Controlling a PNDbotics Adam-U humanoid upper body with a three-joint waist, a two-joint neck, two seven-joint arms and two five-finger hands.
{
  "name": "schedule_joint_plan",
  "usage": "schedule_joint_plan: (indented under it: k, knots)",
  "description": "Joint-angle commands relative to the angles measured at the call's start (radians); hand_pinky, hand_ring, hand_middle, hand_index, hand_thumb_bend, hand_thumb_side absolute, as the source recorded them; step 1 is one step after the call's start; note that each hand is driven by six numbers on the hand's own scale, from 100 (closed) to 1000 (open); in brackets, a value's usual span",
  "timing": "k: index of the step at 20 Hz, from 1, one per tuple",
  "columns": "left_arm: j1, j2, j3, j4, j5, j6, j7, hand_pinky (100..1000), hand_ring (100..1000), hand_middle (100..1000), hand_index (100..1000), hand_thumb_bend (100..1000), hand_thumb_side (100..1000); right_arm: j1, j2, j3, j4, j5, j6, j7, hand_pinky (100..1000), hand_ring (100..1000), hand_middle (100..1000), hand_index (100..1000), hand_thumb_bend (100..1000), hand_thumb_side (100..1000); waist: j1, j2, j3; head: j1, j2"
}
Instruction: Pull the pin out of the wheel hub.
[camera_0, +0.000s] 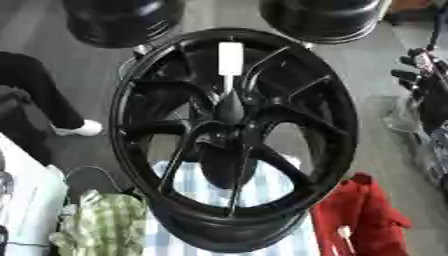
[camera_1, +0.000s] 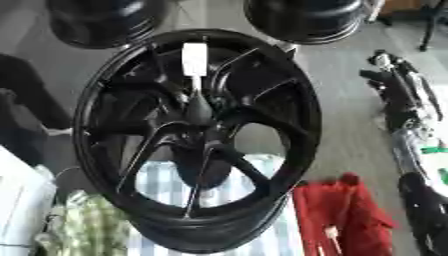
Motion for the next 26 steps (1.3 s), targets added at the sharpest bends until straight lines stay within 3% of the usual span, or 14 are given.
schedule_joint_plan:
  k: [1, 8, 17, 21, 26]
  knots:
    - [-0.012, 0.018, 0.004, -0.015, -0.002, 0.000, -0.003, 711, 739, 701, 778, 270, 753, -0.009, -0.012, -0.006, -0.015, -0.003, 0.002, -0.002, 939, 741, 774, 804, 101, 531, 0.002, -0.018, 0.000, -0.004, -0.002]
    - [-0.031, 0.033, 0.001, -0.028, -0.004, -0.001, -0.012, 713, 743, 707, 783, 268, 742, -0.009, -0.015, -0.005, -0.014, -0.002, 0.002, -0.002, 939, 741, 773, 803, 100, 531, 0.003, -0.019, -0.001, -0.005, -0.002]
    - [-0.130, 0.137, -0.020, -0.076, -0.023, 0.031, -0.070, 729, 762, 732, 801, 237, 688, -0.004, -0.023, -0.002, -0.009, 0.001, 0.004, 0.000, 939, 741, 773, 803, 100, 533, 0.011, -0.027, -0.003, -0.006, -0.002]
    - [-0.222, 0.230, -0.112, -0.092, -0.079, 0.084, -0.128, 747, 784, 760, 821, 246, 692, 0.004, -0.040, 0.003, -0.002, 0.007, 0.006, 0.004, 939, 740, 773, 803, 100, 534, 0.032, -0.033, -0.005, -0.016, -0.002]
    - [-0.367, 0.374, -0.256, -0.075, -0.136, 0.172, -0.217, 750, 779, 751, 821, 261, 652, 0.009, -0.048, 0.002, -0.001, 0.008, 0.005, 0.002, 939, 739, 771, 802, 100, 532, 0.040, -0.038, 0.004, -0.036, -0.002]
